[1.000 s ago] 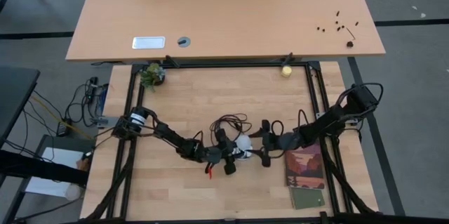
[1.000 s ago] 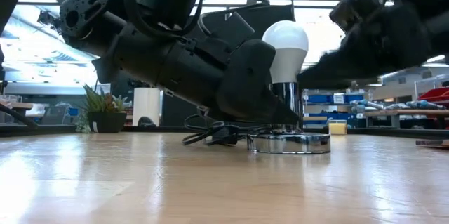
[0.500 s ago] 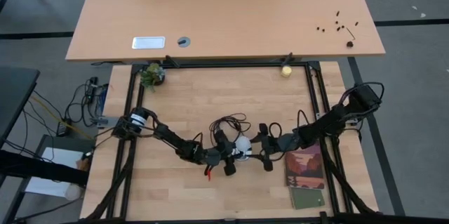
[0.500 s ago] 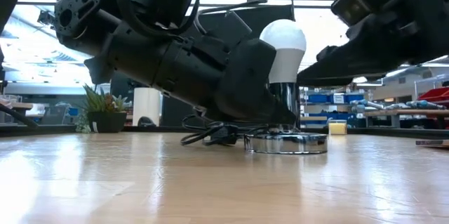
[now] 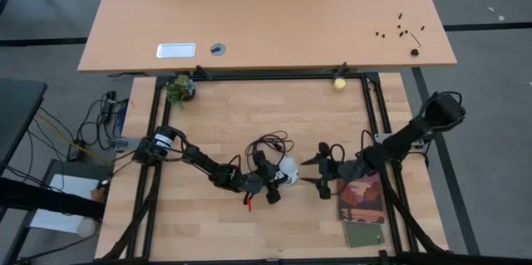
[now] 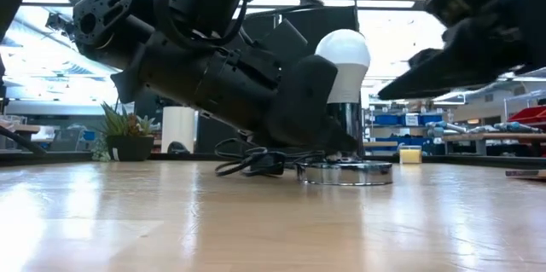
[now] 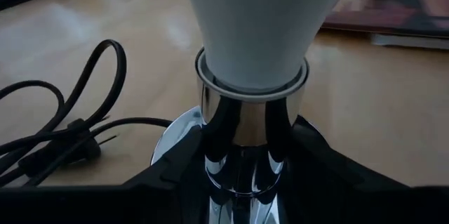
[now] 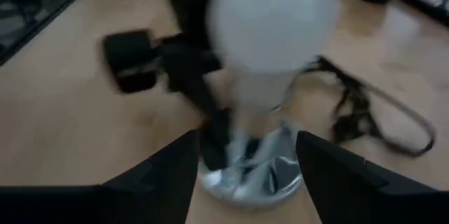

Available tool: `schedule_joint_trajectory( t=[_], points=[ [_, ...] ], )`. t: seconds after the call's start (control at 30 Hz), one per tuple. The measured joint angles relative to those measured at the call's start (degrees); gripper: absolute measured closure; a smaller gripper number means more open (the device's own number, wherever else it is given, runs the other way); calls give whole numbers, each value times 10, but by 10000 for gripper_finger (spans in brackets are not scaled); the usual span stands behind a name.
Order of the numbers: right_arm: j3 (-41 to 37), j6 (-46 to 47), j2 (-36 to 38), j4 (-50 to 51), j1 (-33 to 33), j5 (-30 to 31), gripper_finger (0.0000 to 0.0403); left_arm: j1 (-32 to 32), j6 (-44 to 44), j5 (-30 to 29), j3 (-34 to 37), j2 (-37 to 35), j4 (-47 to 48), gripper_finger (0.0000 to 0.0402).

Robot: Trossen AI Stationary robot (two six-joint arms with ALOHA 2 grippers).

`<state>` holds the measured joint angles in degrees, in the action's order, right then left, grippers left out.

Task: Screw lightbulb
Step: Insert the white lightbulb into the silver lamp

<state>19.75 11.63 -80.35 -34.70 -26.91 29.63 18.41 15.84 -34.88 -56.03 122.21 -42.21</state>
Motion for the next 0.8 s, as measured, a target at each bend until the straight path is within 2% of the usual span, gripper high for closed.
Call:
schedule_joint_trajectory(
  t=[0.2, 0.33, 0.53, 0.8],
  points=[
    [-1, -42, -32, -90, 62, -95, 157, 1, -22, 33, 0, 1, -17, 223],
    [20, -57, -48, -96, 73, -137, 158, 1, -21, 34, 0, 1, -18, 223],
    [45, -57, -53, -53, 53, -139, 160, 2, -16, 18, 0, 1, -17, 223],
    [47, 8, -15, 1, -6, -149, 163, -3, 24, -71, 1, 1, 3, 223]
  ],
)
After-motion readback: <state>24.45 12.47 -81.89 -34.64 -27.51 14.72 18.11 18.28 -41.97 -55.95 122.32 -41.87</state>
